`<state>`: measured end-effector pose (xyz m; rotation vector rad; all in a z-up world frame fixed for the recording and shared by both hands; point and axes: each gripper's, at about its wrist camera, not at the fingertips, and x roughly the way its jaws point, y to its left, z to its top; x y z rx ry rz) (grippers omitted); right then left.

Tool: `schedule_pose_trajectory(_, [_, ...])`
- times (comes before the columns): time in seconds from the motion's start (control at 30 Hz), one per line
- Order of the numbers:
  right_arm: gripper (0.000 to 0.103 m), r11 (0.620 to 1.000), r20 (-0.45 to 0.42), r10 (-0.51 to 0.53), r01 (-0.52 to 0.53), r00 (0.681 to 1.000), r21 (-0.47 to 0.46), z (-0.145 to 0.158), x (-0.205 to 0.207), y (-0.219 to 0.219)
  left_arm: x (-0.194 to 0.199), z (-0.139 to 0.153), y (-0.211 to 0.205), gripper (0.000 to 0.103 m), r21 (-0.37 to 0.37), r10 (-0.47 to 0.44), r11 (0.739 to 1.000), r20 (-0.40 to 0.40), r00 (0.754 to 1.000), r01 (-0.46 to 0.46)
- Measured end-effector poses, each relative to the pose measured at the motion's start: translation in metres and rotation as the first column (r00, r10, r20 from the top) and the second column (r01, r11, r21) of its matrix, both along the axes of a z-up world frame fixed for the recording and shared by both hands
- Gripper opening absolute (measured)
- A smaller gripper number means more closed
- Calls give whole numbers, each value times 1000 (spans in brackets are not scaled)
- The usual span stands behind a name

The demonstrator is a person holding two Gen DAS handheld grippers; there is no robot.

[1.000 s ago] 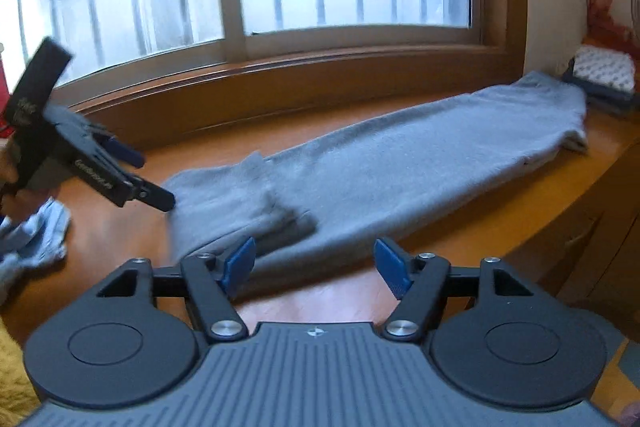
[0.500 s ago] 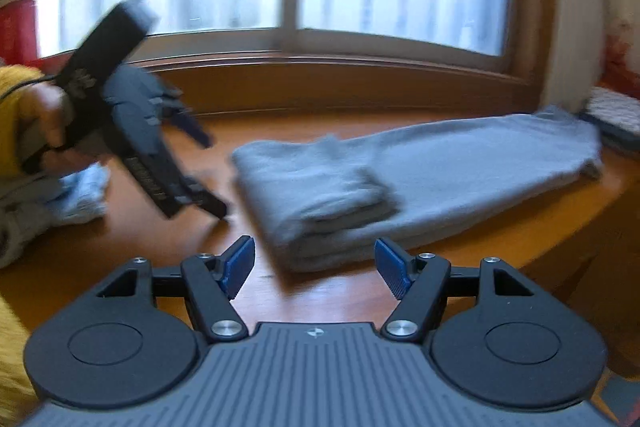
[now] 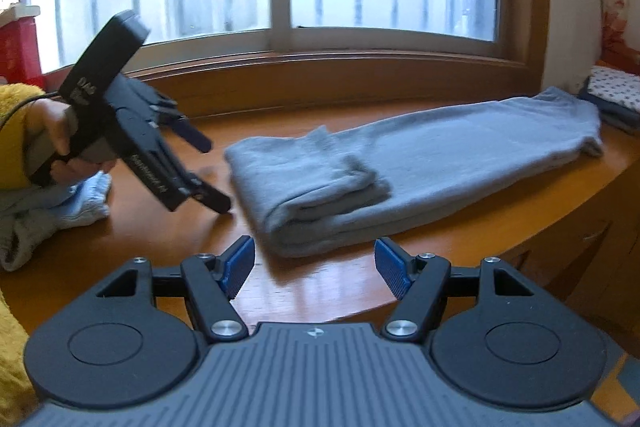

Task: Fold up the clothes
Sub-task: 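Release the folded end and withdraw the right gripper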

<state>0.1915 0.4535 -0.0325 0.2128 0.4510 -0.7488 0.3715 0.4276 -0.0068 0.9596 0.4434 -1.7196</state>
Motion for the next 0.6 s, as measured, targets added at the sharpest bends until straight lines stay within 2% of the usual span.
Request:
schedule_pose_trajectory(0.2, [70,999,44,-10,12,999,-42,-3,10,10,-10,2,5,102,-18,-57,998,49,997,58])
schedule_pose_trajectory(0.37, [70,997,28,24,-22,999,-79,-4,23,18,-18,2,11,102,-50,-144,987,109,984,150])
schedule_pose_trajectory(0.6, [69,990,-88,21,-33,996,-141,-20,37,14,-2,-3,-1,102,-17,-134,991,1,991,134])
